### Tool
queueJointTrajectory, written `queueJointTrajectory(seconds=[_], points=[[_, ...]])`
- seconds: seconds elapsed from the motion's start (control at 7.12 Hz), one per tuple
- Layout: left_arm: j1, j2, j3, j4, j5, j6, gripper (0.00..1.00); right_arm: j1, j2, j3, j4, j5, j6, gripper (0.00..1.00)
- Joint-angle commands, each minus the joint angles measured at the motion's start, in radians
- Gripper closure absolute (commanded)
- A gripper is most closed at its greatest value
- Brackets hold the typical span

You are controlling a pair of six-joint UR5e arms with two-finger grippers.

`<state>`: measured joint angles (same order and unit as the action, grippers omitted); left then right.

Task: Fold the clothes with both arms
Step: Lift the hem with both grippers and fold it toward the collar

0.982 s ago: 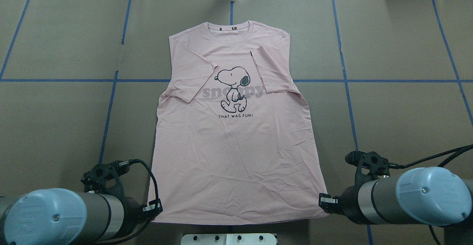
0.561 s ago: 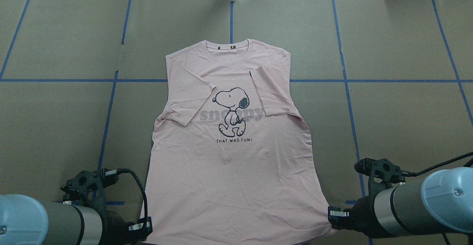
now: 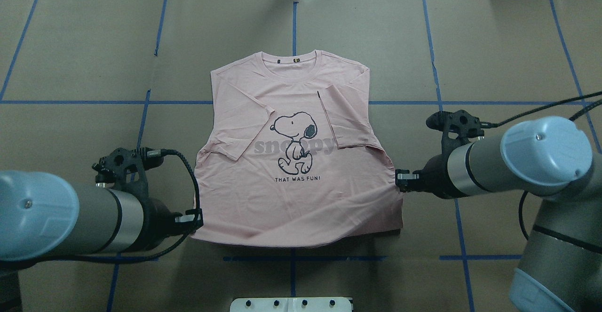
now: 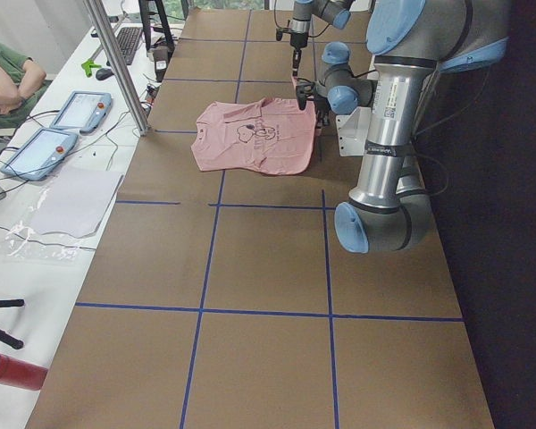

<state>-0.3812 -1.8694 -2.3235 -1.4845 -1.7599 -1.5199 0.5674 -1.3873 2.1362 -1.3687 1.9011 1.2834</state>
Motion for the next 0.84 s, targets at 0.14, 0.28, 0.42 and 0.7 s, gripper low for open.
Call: queueJointTrajectory(seconds=[0.14, 0.28, 0.42, 0.7], points=[[-0.258, -0.094, 0.272, -0.095, -0.064, 0.183, 1.0, 0.218, 0.244, -0.316, 0.006, 0.032, -0.223, 1.0], [-0.316, -0.144, 0.402, -0.174, -0.087, 0.211, 1.0, 0.241, 0.33, -0.426, 0.008, 0.033, -0.236, 1.0], [-0.364, -0.183, 0.535, -0.275, -0.09, 0.218, 1.0, 0.268, 0.415, -0.544, 0.01, 0.038, -0.237, 1.0], [-0.422, -0.259, 0.8, -0.487, -0.089, 0.216, 1.0, 0.293, 0.517, -0.721, 0.058, 0.047, -0.242, 1.0]])
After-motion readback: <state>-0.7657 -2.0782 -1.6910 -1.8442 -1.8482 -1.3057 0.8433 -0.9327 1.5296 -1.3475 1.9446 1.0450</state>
